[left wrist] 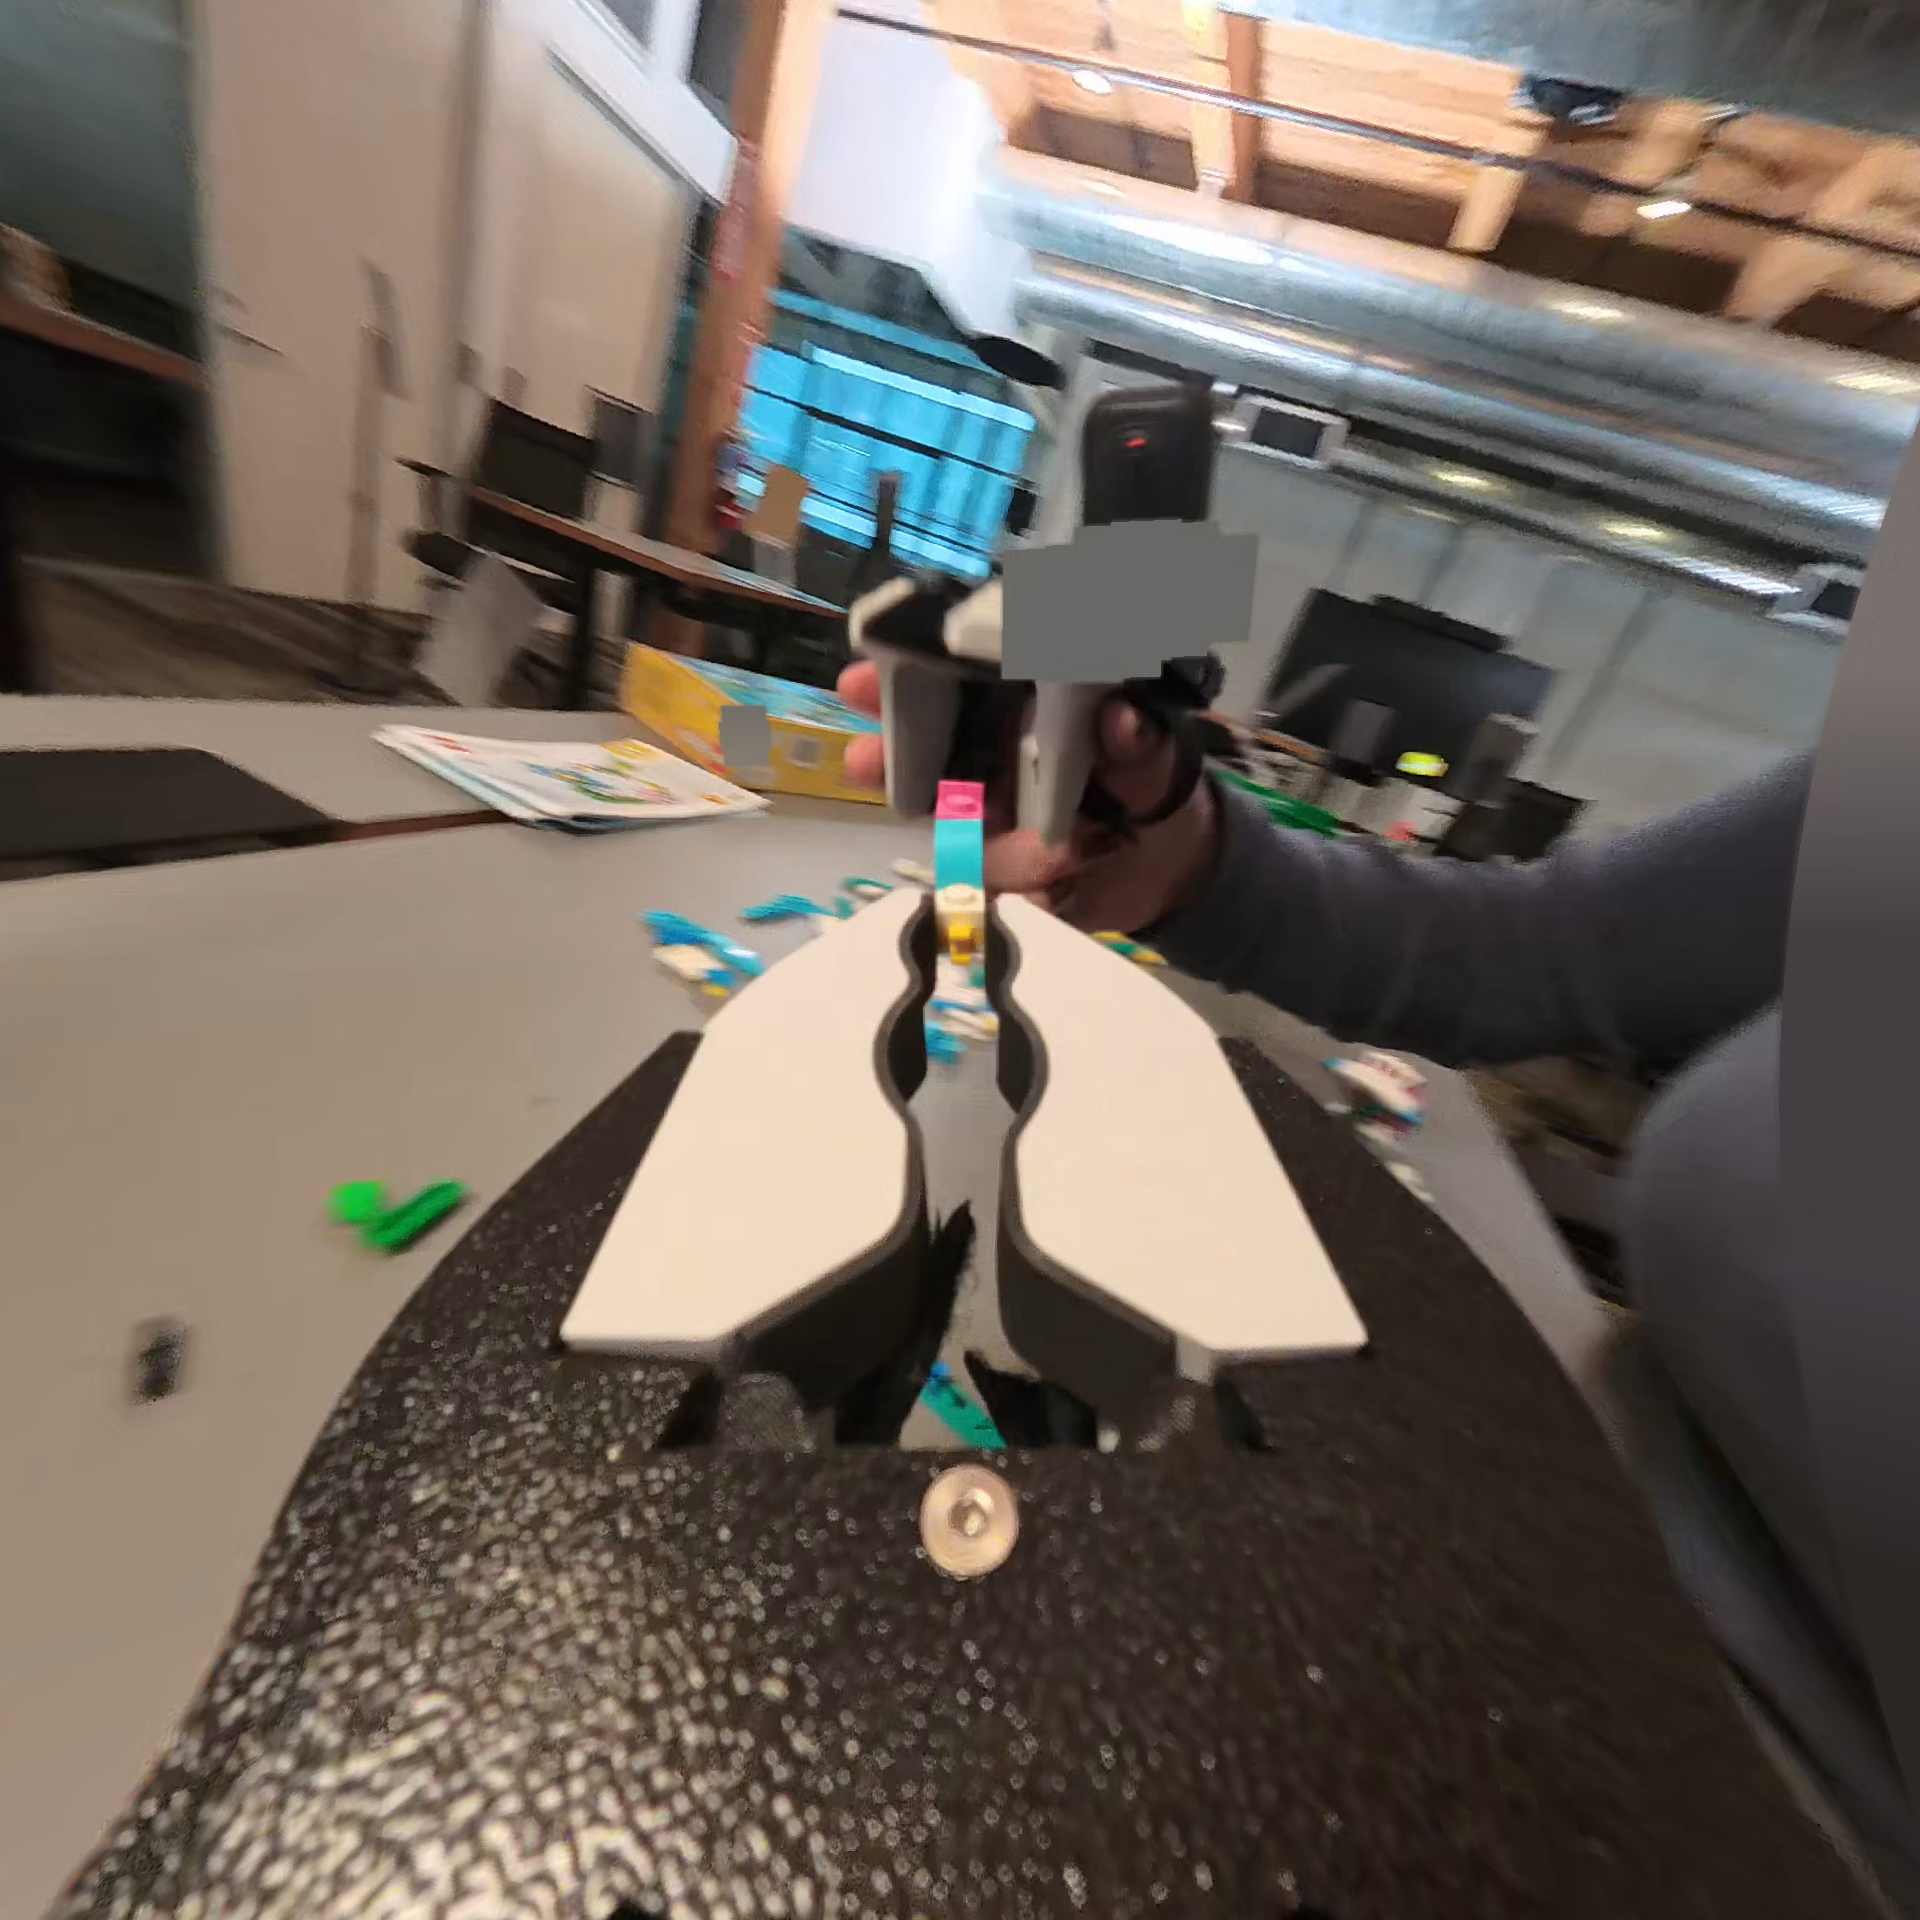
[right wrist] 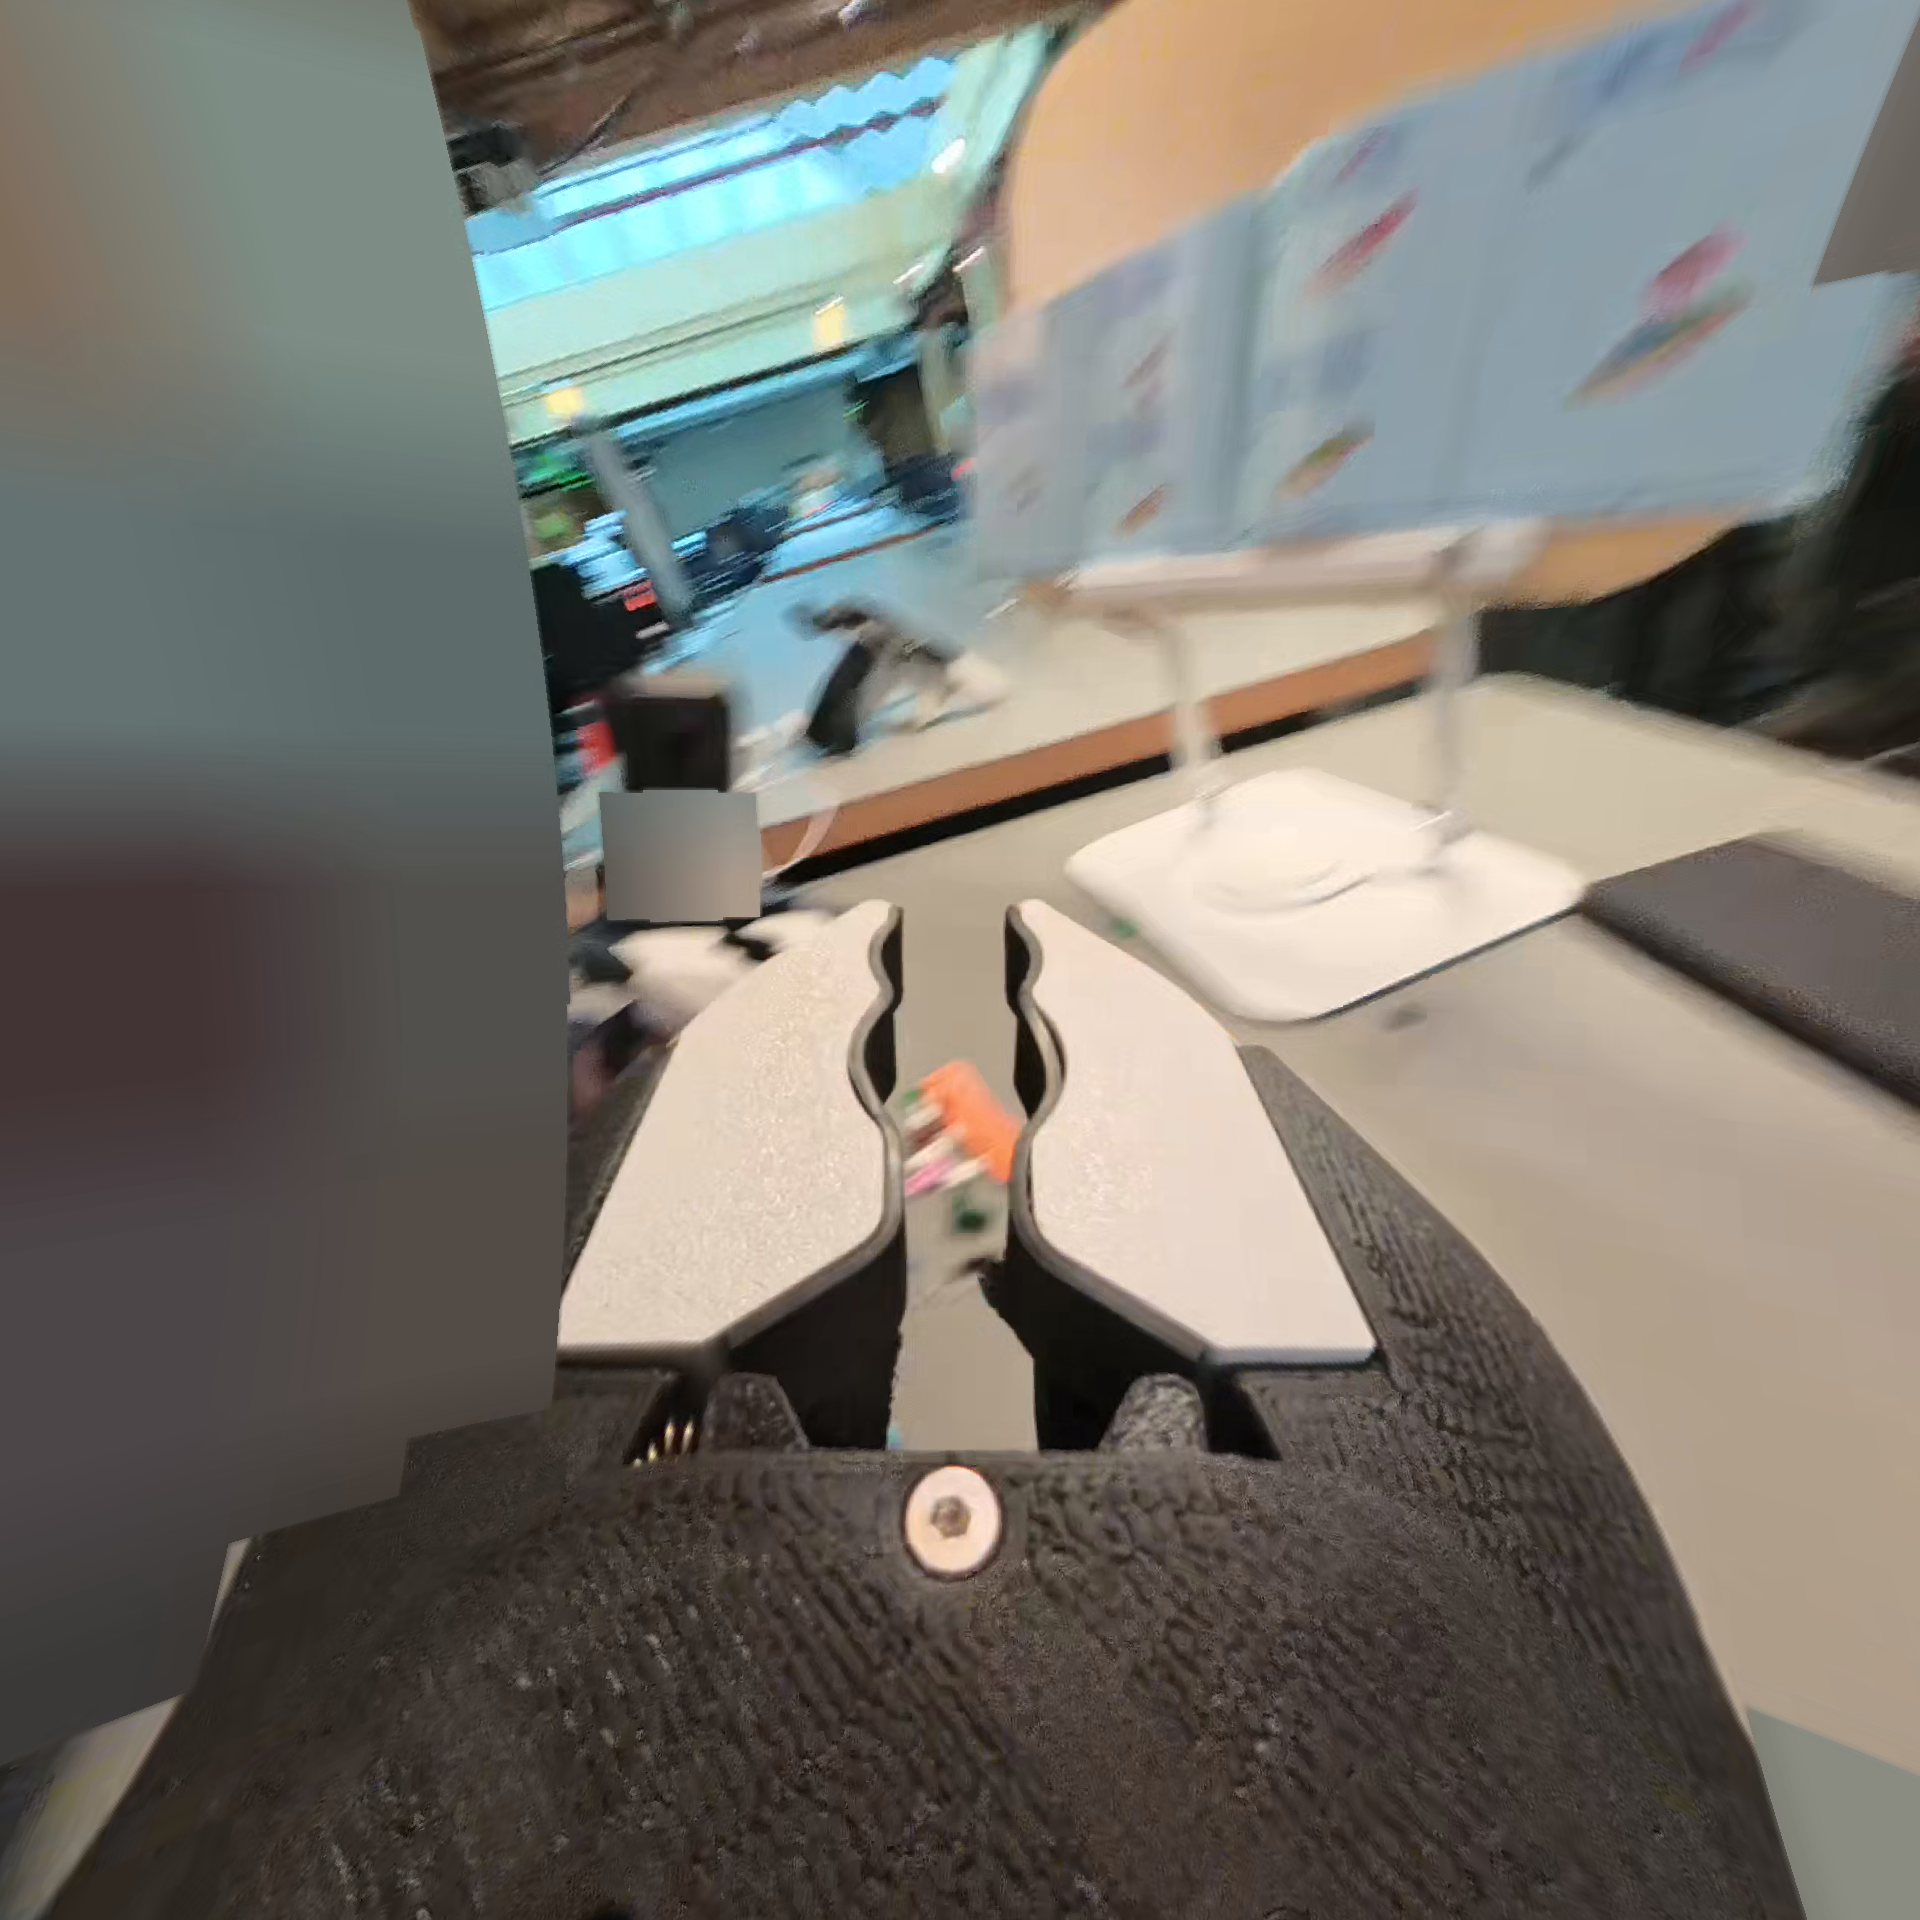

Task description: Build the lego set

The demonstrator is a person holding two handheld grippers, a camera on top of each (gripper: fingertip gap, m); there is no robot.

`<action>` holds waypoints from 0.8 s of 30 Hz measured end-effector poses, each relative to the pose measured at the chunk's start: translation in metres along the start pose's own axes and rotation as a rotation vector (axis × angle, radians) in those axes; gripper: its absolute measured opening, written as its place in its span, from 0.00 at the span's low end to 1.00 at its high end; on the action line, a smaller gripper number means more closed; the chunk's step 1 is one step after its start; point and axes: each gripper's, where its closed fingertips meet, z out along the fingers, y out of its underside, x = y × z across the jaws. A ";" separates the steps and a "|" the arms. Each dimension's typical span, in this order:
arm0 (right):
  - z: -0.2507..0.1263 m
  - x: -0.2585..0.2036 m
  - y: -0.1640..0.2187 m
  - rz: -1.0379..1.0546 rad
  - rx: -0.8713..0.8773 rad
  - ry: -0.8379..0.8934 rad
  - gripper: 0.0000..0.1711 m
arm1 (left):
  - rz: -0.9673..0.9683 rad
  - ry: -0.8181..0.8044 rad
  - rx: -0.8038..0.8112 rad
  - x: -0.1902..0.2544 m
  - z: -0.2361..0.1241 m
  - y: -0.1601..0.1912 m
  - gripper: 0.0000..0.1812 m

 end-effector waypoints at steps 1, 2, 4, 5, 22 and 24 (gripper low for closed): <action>0.007 0.022 -0.014 -0.033 0.037 0.102 0.11 | 0.042 -0.069 0.021 -0.009 -0.005 -0.004 0.04; 0.015 0.045 -0.026 -0.061 0.067 0.205 0.11 | 0.079 -0.127 0.040 -0.017 -0.010 -0.009 0.04; 0.033 0.086 -0.044 -0.137 0.123 0.373 0.11 | 0.135 -0.220 0.064 -0.028 -0.018 -0.014 0.04; 0.043 0.104 -0.049 -0.183 0.146 0.443 0.11 | 0.147 -0.251 0.066 -0.032 -0.020 -0.014 0.04; 0.140 0.215 -0.048 -0.234 0.248 0.714 0.12 | 0.135 -0.292 0.070 -0.044 -0.028 -0.015 0.04; 0.140 0.219 -0.048 -0.234 0.241 0.732 0.10 | 0.126 -0.288 0.071 -0.045 -0.028 -0.014 0.04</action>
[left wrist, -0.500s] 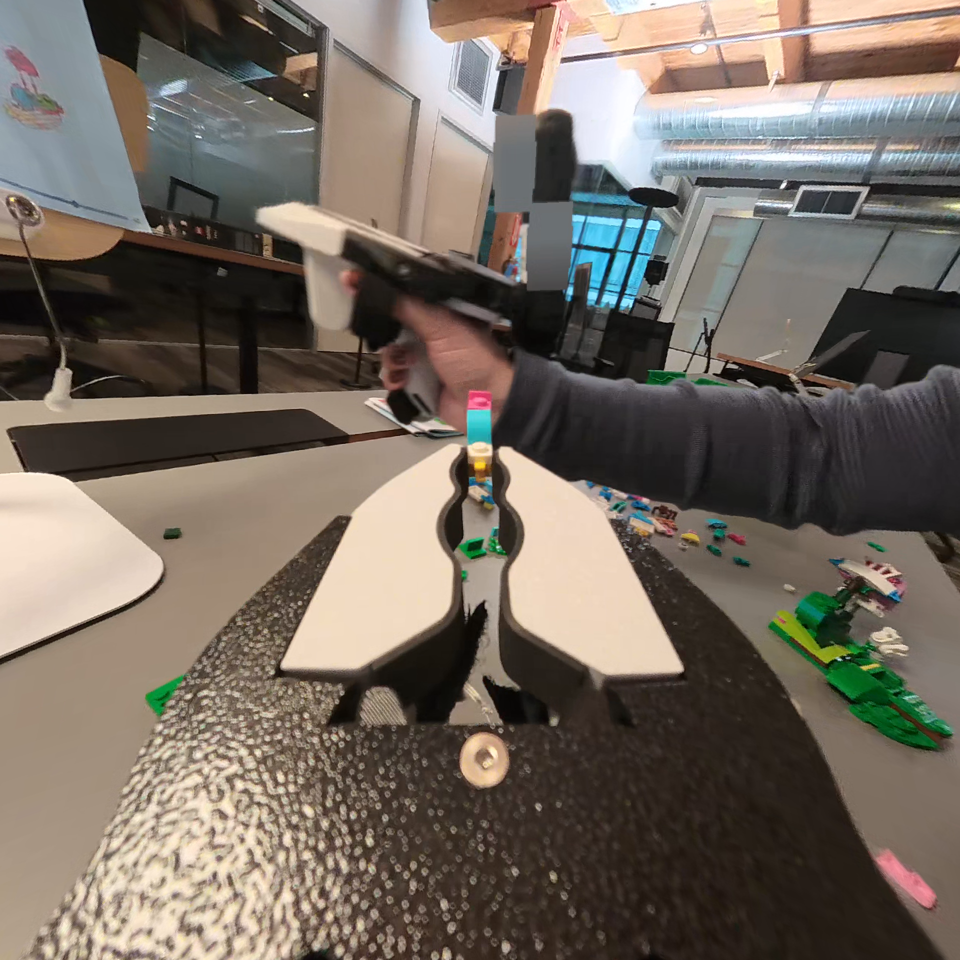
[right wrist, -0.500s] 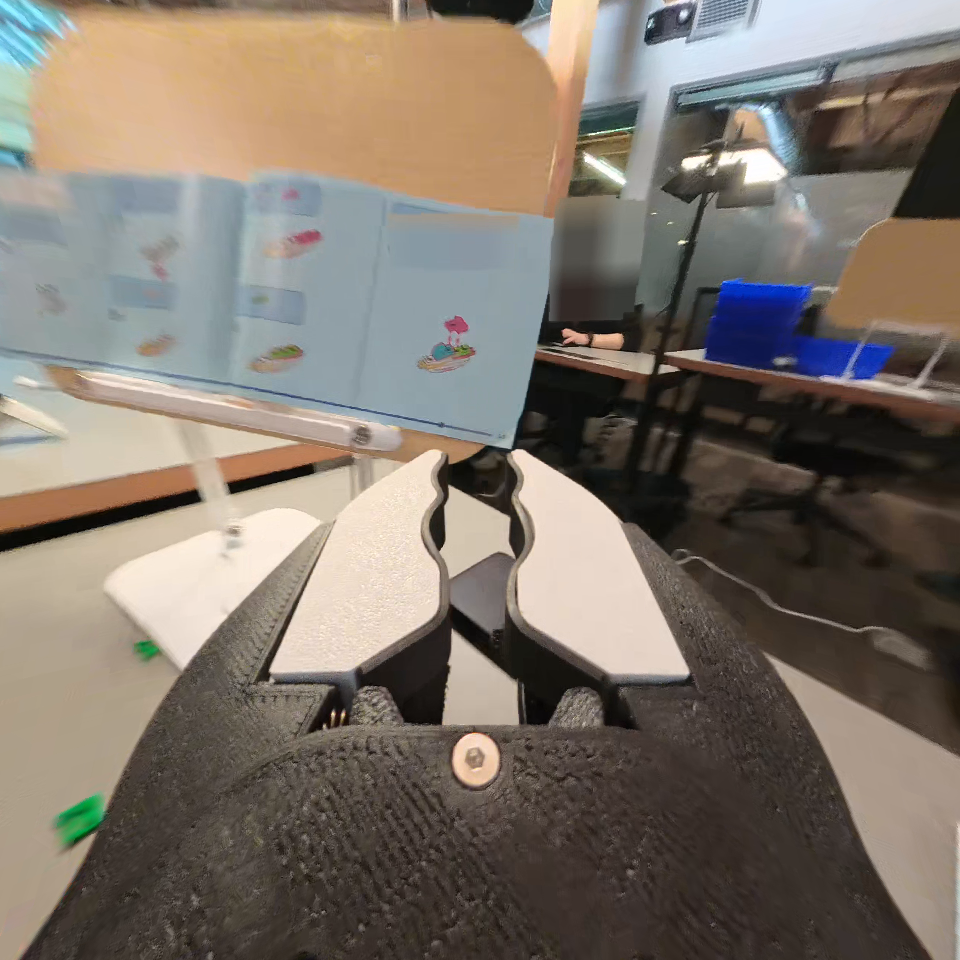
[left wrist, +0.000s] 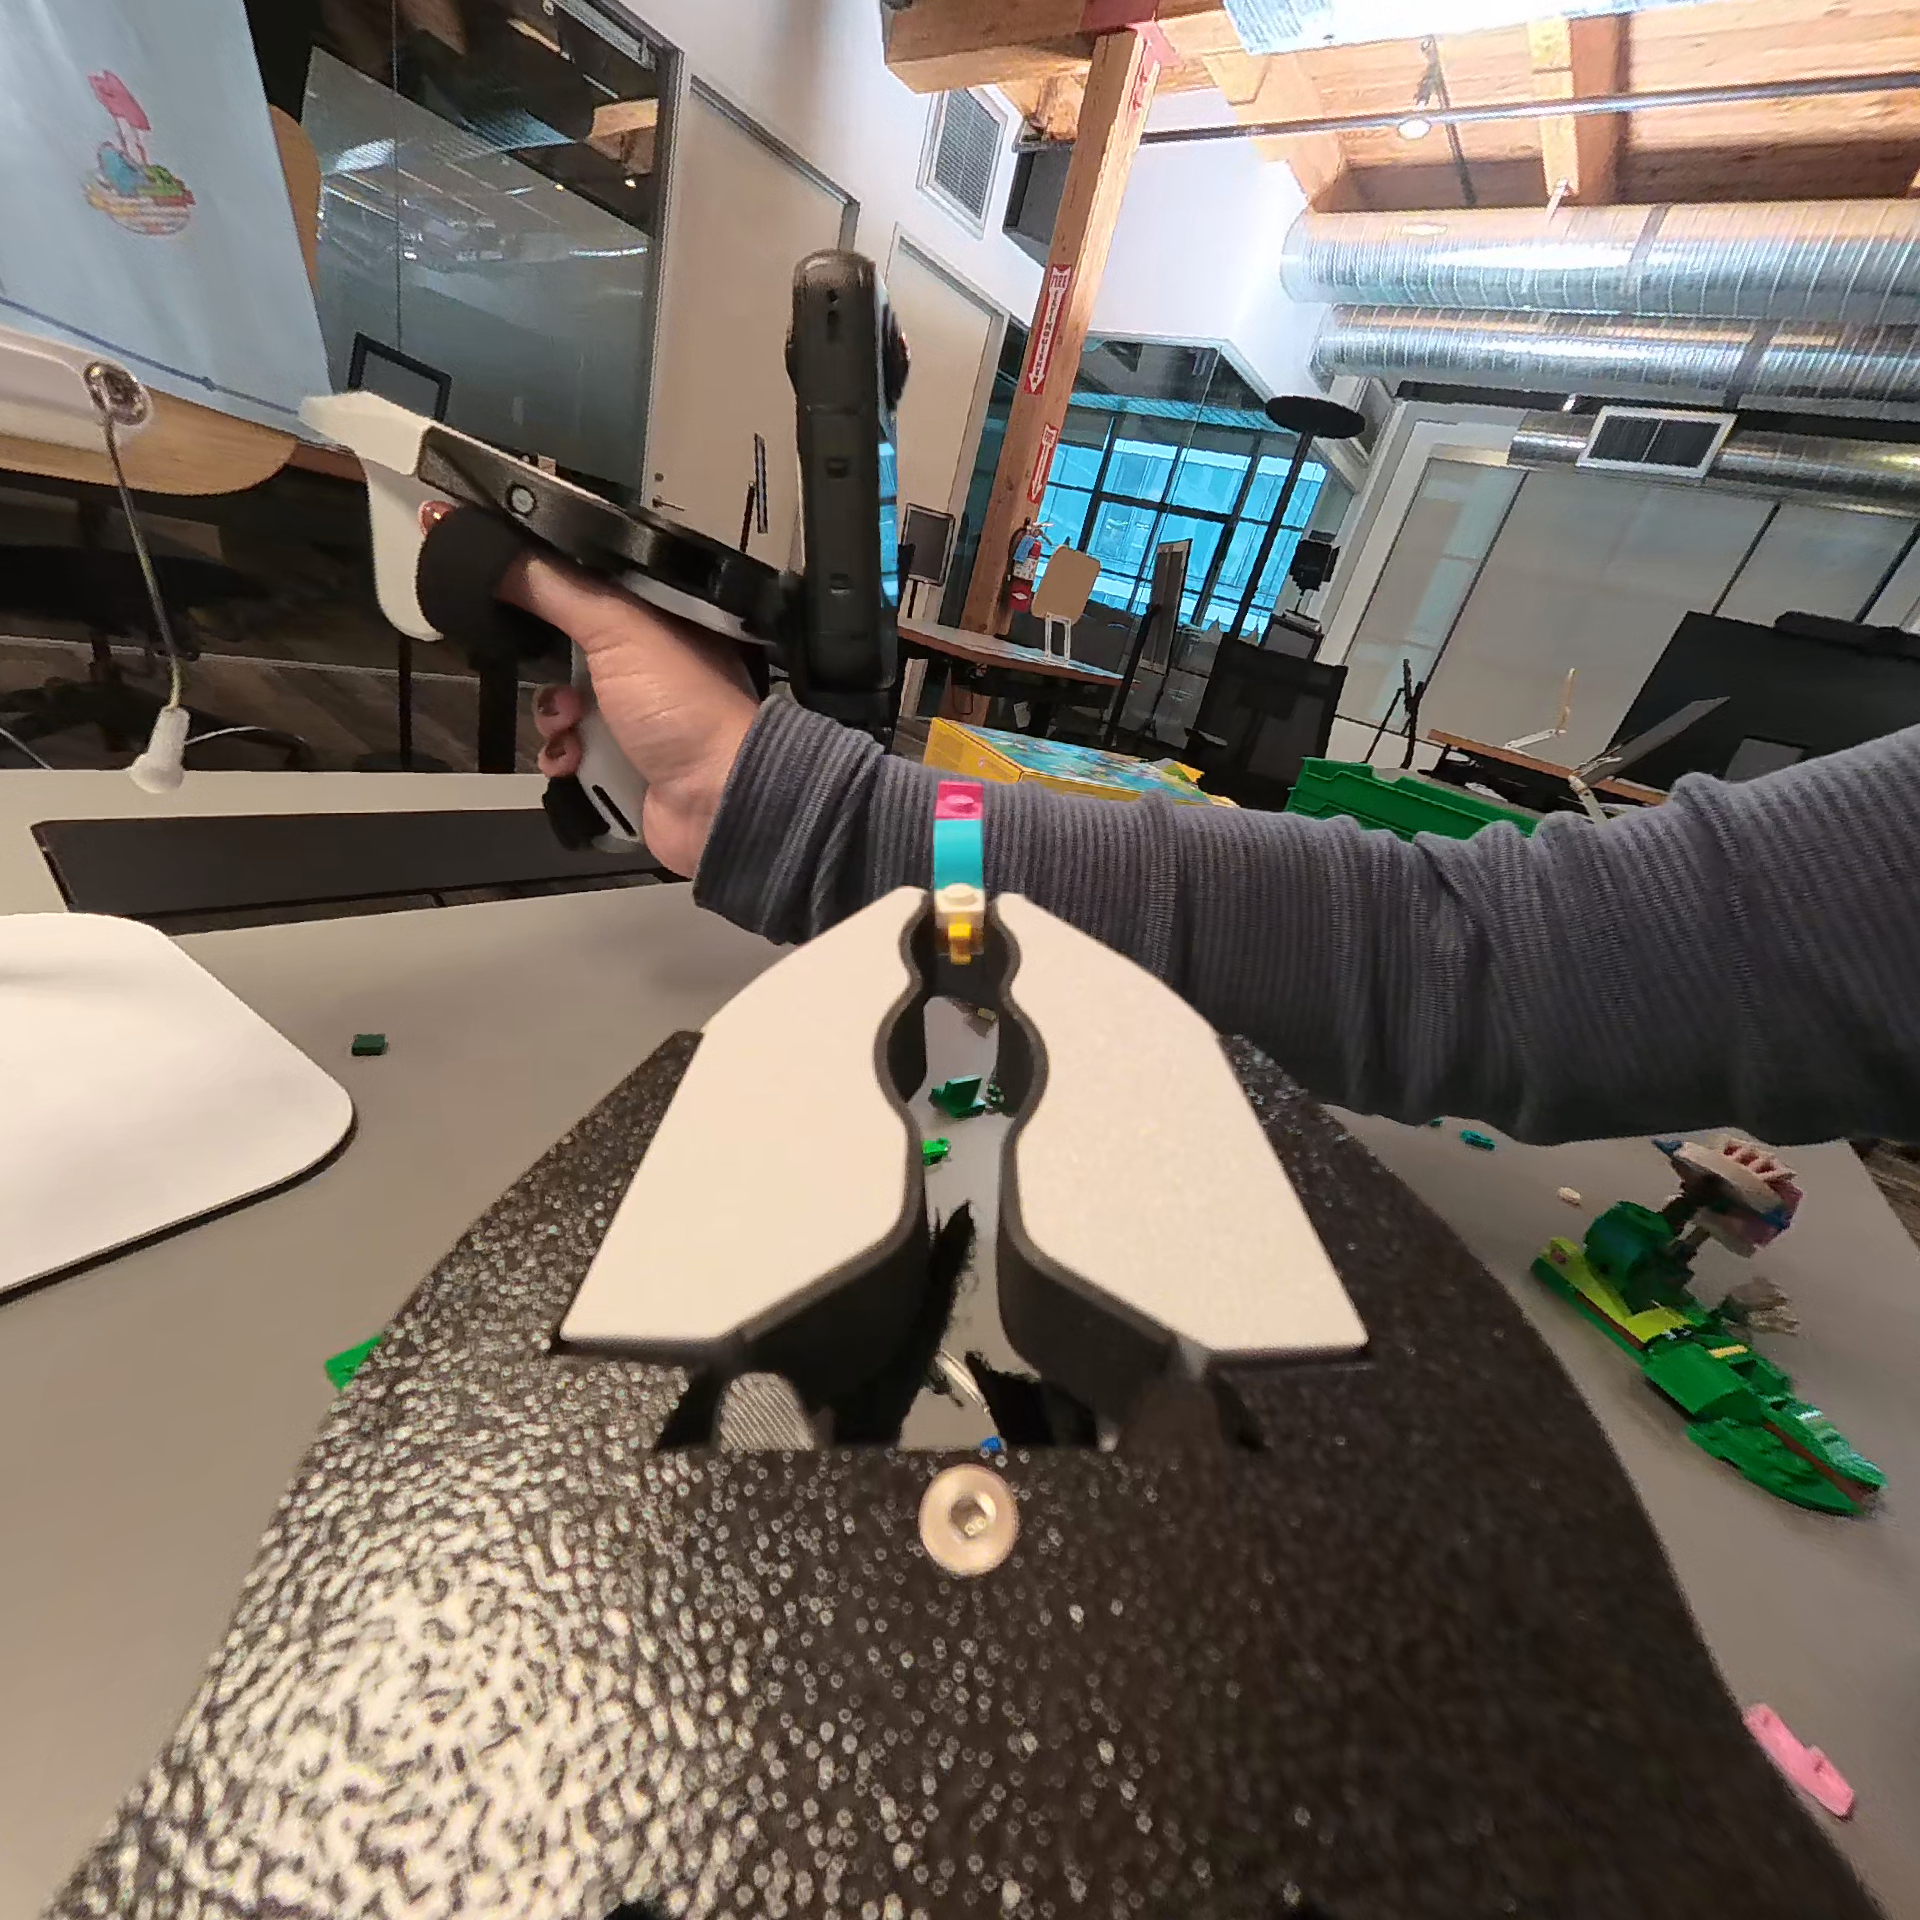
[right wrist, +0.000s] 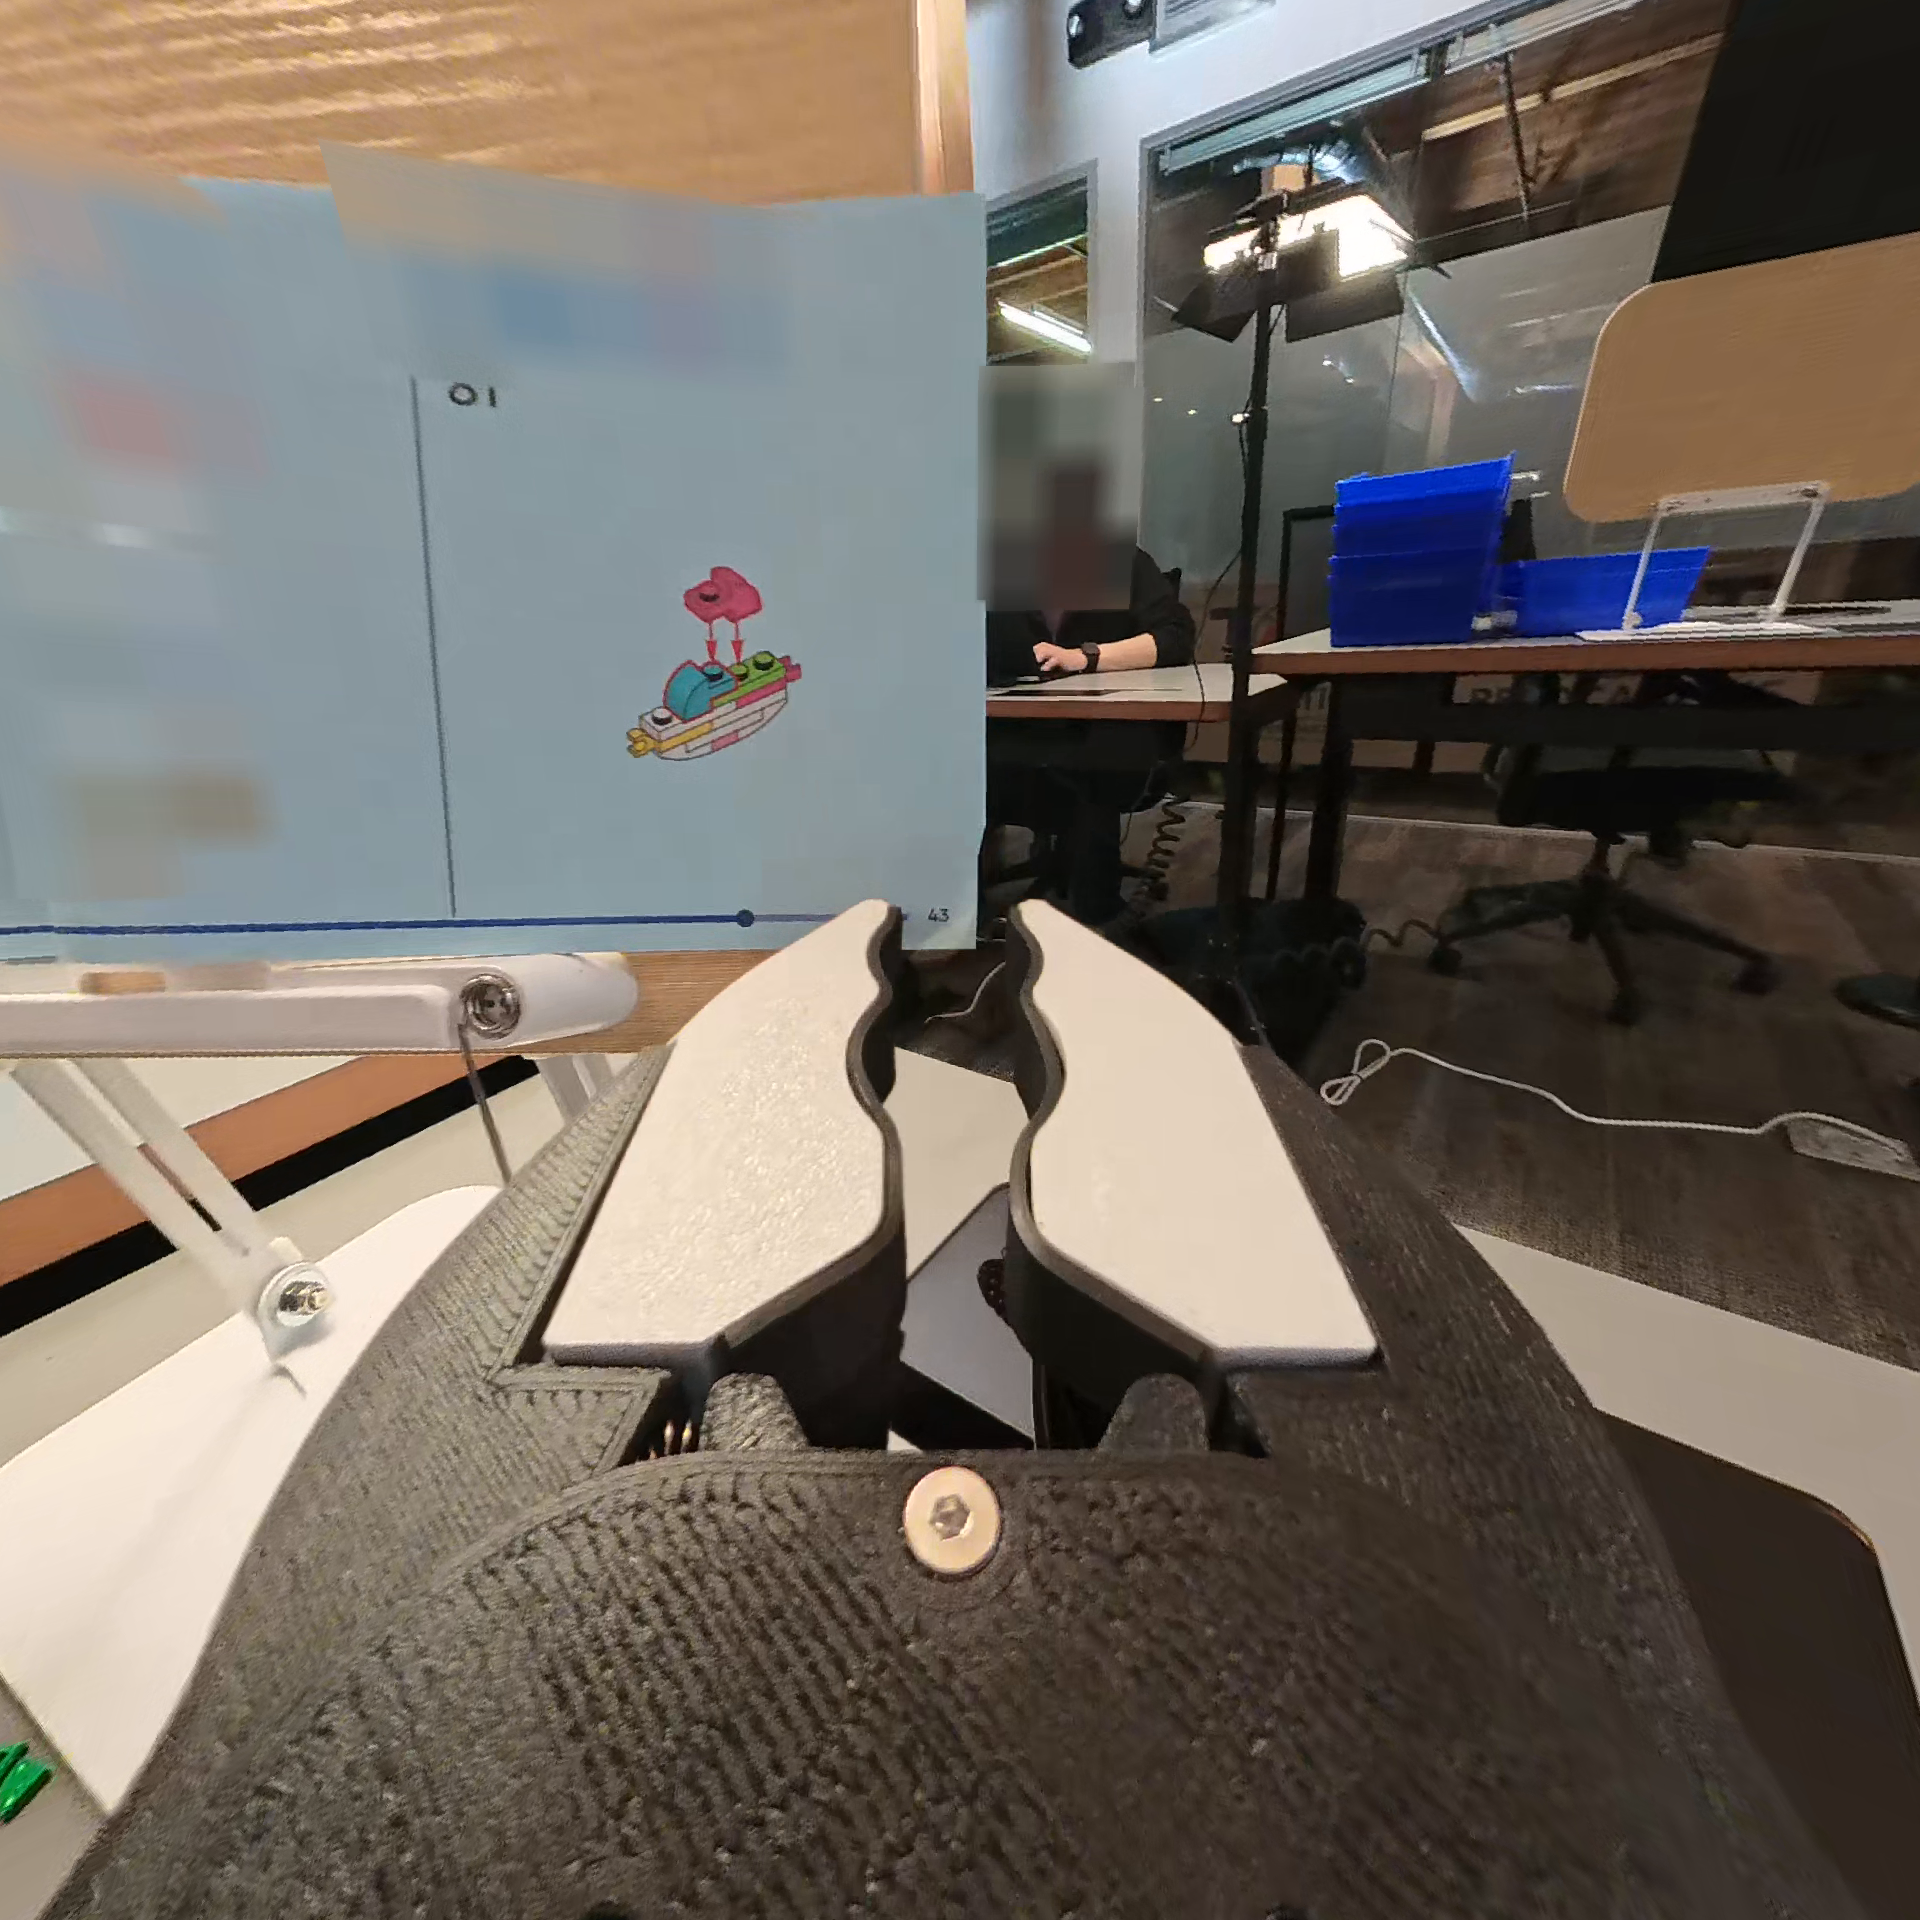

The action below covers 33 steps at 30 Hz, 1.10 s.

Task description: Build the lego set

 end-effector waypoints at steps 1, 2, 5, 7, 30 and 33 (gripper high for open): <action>0.001 0.001 0.001 0.003 -0.006 0.003 0.09 | -0.008 0.004 -0.002 0.000 0.000 0.001 0.04; 0.001 0.001 0.002 0.006 -0.012 0.007 0.08 | -0.015 0.006 -0.003 0.000 0.001 0.002 0.04; 0.000 0.002 0.006 -0.007 -0.026 0.012 0.06 | -0.032 0.015 -0.004 0.000 0.001 0.002 0.04; -0.001 0.001 0.008 -0.029 -0.031 0.009 0.03 | -0.034 0.018 -0.007 0.000 0.001 0.003 0.04; -0.019 -0.019 -0.013 -0.247 0.059 0.007 0.00 | -0.049 0.049 -0.025 0.004 0.003 0.006 0.04; -0.030 -0.037 -0.021 -0.403 0.105 -0.015 0.00 | -0.049 0.050 -0.031 0.004 0.004 0.008 0.04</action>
